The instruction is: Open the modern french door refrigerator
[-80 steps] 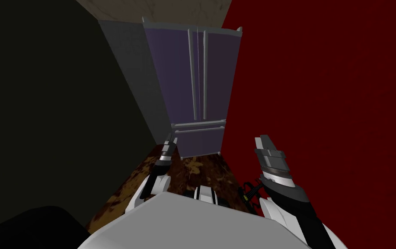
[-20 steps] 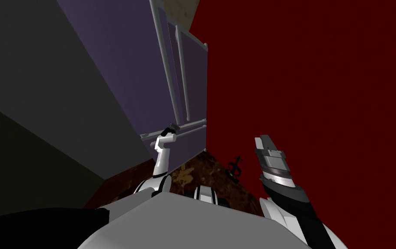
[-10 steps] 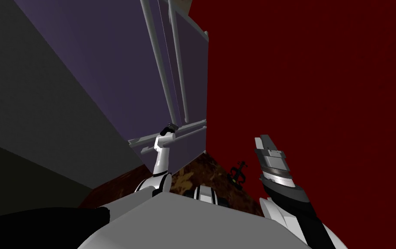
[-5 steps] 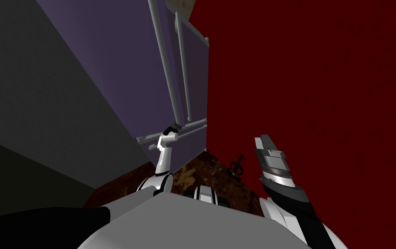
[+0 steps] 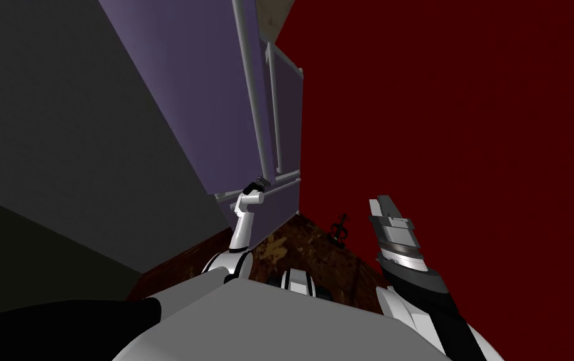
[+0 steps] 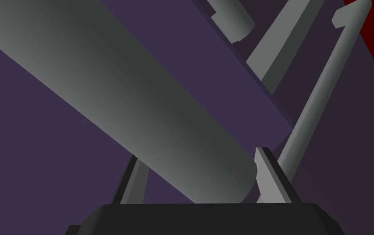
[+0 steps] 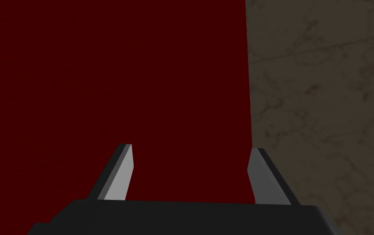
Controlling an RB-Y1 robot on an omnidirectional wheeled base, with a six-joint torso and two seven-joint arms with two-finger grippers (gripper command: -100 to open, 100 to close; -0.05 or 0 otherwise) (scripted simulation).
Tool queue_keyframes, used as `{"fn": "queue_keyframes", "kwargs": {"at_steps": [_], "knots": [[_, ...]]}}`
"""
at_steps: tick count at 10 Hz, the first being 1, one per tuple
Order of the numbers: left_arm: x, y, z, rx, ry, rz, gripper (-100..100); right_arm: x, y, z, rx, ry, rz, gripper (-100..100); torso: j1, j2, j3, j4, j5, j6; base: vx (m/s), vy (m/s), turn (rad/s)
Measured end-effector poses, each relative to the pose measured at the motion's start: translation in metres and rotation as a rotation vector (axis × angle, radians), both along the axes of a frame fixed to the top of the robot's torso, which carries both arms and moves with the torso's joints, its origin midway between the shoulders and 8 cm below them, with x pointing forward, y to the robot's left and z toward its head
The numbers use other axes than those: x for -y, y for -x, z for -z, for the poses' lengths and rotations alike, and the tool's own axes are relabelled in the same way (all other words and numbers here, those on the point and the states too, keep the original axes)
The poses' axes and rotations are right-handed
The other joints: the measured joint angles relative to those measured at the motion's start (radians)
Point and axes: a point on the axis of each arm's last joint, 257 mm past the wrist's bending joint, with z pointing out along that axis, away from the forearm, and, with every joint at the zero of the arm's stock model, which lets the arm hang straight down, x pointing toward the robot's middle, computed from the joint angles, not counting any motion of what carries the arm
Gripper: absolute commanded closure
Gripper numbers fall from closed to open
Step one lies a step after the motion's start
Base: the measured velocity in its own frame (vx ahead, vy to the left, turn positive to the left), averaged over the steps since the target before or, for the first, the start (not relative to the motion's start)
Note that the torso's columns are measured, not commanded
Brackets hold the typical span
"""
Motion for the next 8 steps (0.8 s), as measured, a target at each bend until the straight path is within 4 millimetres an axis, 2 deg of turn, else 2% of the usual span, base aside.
{"fn": "queue_keyframes", "kwargs": {"at_steps": [2, 4, 8], "knots": [[0.014, -0.001, 0.003, -0.012, 0.003, 0.035, 100, 0.000, 0.000, 0.000, 0.000, 0.000, 0.000, 0, 0.000, -0.005, -0.003, 0.001, -0.001, -0.004, -0.113, 0.077, -0.062], [0.029, -0.002, 0.005, -0.017, 0.005, 0.066, 100, 0.000, 0.000, 0.000, 0.000, 0.000, 0.000, 0, 0.005, -0.003, -0.002, 0.000, 0.001, 0.001, -0.167, 0.193, -0.139], [0.083, -0.001, 0.003, -0.008, 0.002, 0.170, 100, 0.000, 0.000, 0.000, 0.000, 0.000, 0.000, 0, 0.003, -0.001, 0.000, -0.001, 0.001, -0.002, -0.187, 0.220, -0.141]]}}
